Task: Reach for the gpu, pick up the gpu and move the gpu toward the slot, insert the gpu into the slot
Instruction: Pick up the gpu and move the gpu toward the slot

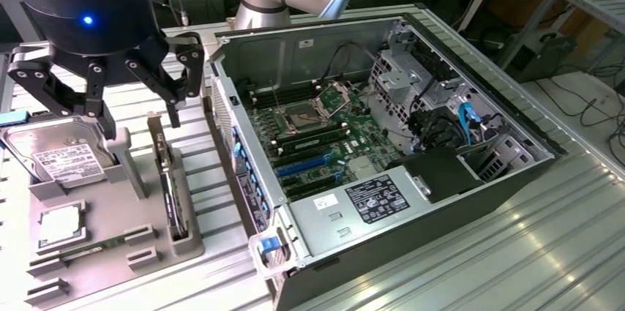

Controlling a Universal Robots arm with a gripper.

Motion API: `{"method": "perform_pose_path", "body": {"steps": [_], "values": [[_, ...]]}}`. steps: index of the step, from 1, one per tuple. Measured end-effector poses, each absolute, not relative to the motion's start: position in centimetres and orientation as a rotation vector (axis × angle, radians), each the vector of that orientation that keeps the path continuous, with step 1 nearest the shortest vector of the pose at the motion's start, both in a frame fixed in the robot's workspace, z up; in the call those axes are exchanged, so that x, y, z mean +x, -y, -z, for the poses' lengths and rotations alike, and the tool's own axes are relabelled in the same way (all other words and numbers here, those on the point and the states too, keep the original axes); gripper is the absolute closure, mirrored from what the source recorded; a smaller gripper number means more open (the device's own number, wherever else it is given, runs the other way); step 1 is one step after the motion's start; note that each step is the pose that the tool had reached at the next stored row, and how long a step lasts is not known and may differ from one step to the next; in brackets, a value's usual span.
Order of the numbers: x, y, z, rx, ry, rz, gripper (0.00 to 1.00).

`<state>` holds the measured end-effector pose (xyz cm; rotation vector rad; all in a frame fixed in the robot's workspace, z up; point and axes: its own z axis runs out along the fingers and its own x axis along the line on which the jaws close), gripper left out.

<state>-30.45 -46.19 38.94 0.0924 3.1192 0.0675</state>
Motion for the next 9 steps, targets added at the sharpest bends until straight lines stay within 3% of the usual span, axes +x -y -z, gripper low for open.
{"method": "perform_pose_path", "body": {"steps": [9], "values": [[-30.45,46.19,-38.34,0.092,-3.120,-0.067,0.34]]}}
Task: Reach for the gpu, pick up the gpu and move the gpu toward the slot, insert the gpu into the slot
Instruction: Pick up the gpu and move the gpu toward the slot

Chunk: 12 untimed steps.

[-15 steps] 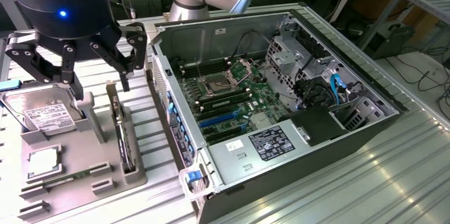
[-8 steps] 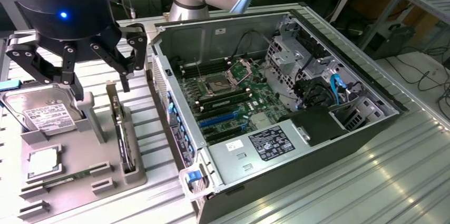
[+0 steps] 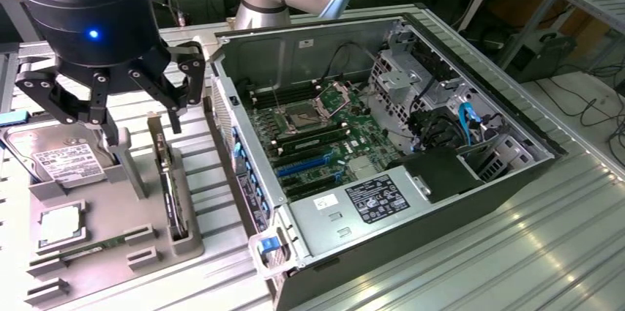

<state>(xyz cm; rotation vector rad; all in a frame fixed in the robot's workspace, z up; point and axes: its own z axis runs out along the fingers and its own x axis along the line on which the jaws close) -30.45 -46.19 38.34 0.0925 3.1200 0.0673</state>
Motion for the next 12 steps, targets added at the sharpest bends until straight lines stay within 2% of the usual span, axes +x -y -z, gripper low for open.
{"method": "perform_pose_path", "body": {"steps": [7,9,12], "values": [[-30.4,45.2,-32.4,0.092,-3.120,-0.067,0.34],[-30.4,45.4,-29.7,0.027,-3.131,-0.068,0.34],[-30.4,45.4,-28.6,0.026,-3.137,-0.068,0.34]]}}
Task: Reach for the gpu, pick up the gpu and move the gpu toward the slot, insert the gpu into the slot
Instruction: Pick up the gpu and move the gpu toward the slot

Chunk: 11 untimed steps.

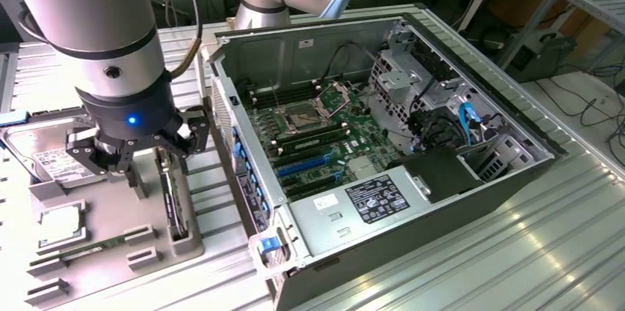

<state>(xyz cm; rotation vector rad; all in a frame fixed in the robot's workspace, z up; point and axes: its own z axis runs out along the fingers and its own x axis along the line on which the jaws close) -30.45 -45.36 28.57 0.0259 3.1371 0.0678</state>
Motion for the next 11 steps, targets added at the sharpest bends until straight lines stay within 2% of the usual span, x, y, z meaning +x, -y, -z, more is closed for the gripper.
{"method": "perform_pose_path", "body": {"steps": [11], "values": [[-30.45,45.25,-28.05,0.026,-3.141,-0.068,0.34]]}}
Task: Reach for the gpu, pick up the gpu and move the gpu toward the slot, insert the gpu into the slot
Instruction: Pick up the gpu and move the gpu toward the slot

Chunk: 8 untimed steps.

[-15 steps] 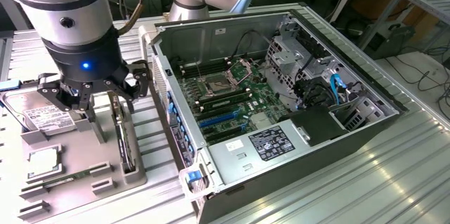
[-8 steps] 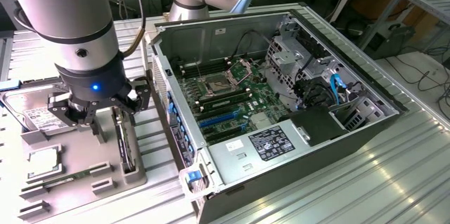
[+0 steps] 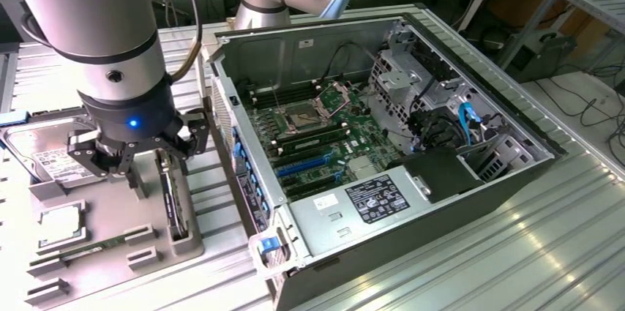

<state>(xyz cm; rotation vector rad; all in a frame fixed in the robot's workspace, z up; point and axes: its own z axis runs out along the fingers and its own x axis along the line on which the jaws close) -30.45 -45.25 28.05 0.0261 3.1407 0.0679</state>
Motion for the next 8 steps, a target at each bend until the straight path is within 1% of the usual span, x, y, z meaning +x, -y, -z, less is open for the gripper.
{"method": "perform_pose_path", "body": {"steps": [8], "values": [[-30.46,45.07,-27.08,0.026,-3.144,-0.066,0.34]]}}
